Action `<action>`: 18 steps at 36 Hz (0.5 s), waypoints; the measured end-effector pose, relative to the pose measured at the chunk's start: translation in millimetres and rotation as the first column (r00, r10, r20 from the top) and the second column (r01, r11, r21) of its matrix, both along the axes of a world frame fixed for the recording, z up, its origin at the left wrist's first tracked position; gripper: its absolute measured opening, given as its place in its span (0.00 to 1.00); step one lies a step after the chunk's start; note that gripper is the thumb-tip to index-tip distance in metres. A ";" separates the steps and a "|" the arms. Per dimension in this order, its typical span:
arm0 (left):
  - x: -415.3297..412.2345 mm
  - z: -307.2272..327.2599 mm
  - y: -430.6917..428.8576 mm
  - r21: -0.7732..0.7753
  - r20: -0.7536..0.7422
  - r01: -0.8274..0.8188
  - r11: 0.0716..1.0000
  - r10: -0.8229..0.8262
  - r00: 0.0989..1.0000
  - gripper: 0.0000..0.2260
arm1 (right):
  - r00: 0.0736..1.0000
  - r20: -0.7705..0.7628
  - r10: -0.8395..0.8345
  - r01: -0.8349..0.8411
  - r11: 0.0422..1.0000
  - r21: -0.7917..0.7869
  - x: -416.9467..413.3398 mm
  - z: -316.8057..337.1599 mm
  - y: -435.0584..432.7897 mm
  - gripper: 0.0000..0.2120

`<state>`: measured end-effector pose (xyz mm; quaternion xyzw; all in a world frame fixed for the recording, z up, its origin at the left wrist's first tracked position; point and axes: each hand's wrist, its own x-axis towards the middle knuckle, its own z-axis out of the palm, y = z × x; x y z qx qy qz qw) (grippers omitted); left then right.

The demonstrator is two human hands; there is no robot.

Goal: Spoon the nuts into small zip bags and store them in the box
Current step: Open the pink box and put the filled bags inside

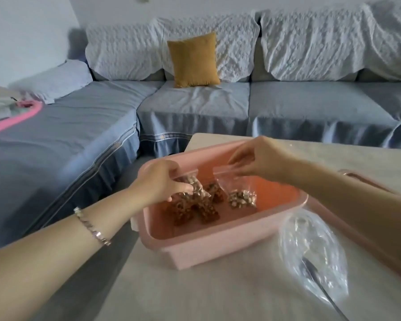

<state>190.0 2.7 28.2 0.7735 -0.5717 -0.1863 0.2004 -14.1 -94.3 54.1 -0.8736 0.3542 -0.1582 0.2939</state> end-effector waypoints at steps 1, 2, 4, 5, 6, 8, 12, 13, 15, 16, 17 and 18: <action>4.5 -7.2 -7.0 0.077 0.031 0.030 0.997 -0.033 0.999 0.14 | 0.998 -0.055 0.027 -0.026 1.000 0.009 11.1 -12.8 -8.2 0.10; 7.8 -14.7 -12.8 0.151 0.059 0.060 0.987 -0.069 0.996 0.14 | 0.992 -0.122 0.045 -0.044 0.999 0.018 21.6 -25.7 -15.3 0.09; 12.9 -31.0 -23.0 0.279 0.098 0.102 0.955 -0.134 0.986 0.12 | 0.973 -0.219 0.073 -0.062 0.996 0.058 38.7 -50.6 -25.9 0.08; 14.8 -37.8 -27.0 0.324 0.115 0.117 0.939 -0.162 0.980 0.12 | 0.965 -0.248 0.085 -0.067 0.994 0.082 46.2 -62.1 -30.7 0.08; 16.4 -44.0 -30.6 0.357 0.130 0.125 0.926 -0.182 0.975 0.11 | 0.957 -0.272 0.100 -0.073 0.991 0.108 53.3 -72.1 -34.3 0.09; 17.9 -53.4 -37.2 0.398 0.141 0.129 0.908 -0.200 0.970 0.09 | 0.937 -0.320 0.142 -0.090 0.981 0.170 65.7 -87.9 -42.1 0.09; 17.7 -67.7 -44.9 0.464 0.182 0.115 0.878 -0.222 0.958 0.12 | 0.898 -0.390 0.206 -0.095 0.954 0.285 82.9 -109.6 -52.9 0.09; 19.0 -71.0 -46.1 0.482 0.204 0.098 0.871 -0.220 0.954 0.12 | 0.891 -0.404 0.208 -0.090 0.952 0.292 86.8 -114.7 -53.8 0.09; 22.7 -76.6 -49.6 0.491 0.261 0.058 0.869 -0.210 0.942 0.10 | 0.881 -0.432 0.192 -0.078 0.961 0.266 93.8 -124.0 -55.3 0.10; 25.0 -79.2 -51.5 0.479 0.280 0.037 0.877 -0.193 0.940 0.09 | 0.881 -0.439 0.177 -0.073 0.967 0.244 96.1 -127.1 -55.9 0.11; 26.2 -80.4 -52.9 0.464 0.298 0.014 0.886 -0.171 0.939 0.09 | 0.881 -0.444 0.163 -0.065 0.972 0.227 97.5 -128.7 -55.8 0.12; 27.1 -81.4 -54.1 0.450 0.318 -0.010 0.893 -0.150 0.936 0.10 | 0.880 -0.451 0.147 -0.050 0.974 0.220 98.5 -130.6 -56.6 0.14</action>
